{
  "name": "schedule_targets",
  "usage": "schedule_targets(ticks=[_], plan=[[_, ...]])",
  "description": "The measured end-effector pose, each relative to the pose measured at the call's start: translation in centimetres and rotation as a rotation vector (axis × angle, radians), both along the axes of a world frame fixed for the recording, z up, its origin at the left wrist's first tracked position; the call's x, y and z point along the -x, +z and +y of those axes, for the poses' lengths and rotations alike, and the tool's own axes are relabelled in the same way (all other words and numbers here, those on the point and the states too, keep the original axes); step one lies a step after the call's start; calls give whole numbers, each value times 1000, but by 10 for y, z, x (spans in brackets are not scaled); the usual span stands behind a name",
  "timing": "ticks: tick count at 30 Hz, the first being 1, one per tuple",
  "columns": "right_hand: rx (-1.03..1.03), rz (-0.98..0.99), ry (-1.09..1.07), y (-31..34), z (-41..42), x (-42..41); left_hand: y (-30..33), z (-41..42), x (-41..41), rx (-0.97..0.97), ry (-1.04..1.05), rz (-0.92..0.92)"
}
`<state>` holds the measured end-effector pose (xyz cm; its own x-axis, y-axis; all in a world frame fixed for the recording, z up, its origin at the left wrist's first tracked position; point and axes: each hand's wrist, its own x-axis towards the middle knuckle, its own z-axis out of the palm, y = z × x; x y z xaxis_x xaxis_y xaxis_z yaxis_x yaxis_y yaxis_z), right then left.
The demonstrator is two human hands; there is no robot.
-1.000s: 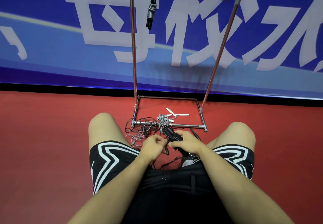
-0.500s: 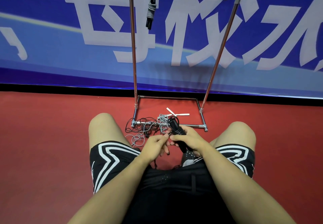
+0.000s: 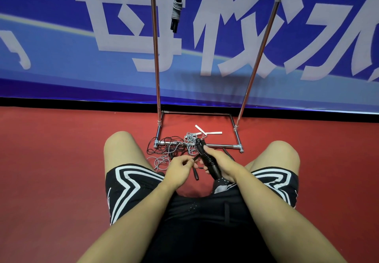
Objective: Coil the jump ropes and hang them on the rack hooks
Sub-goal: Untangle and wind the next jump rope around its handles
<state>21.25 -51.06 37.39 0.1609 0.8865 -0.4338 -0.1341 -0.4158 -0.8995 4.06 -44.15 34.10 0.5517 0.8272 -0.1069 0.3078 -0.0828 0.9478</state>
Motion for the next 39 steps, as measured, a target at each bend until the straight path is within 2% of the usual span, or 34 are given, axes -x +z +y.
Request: schedule_targets(ticks=[2, 6, 9, 13, 20, 27, 32, 39], plan=[[19, 69, -1, -3, 1, -1, 1, 0, 0, 3, 7, 5], [-11, 61, 47, -5, 0, -2, 0, 0, -1, 34, -3, -8], [-7, -13, 109, -3, -3, 0, -1, 0, 0, 9, -41, 16], [-36, -193, 110, -3, -4, -3, -4, 0, -1, -37, -94, 57], [-64, -375, 107, -5, -2, -5, -10, 2, -4, -124, -134, 172], [-91, -333, 94, -2, -4, -3, -3, 1, -2, -60, -7, 95], [-97, -317, 99, 4, -6, 0, 1, 0, 0, -117, 60, 64], [-15, -304, 132, 8, -7, 1, 5, -5, 1, -54, -149, 75]])
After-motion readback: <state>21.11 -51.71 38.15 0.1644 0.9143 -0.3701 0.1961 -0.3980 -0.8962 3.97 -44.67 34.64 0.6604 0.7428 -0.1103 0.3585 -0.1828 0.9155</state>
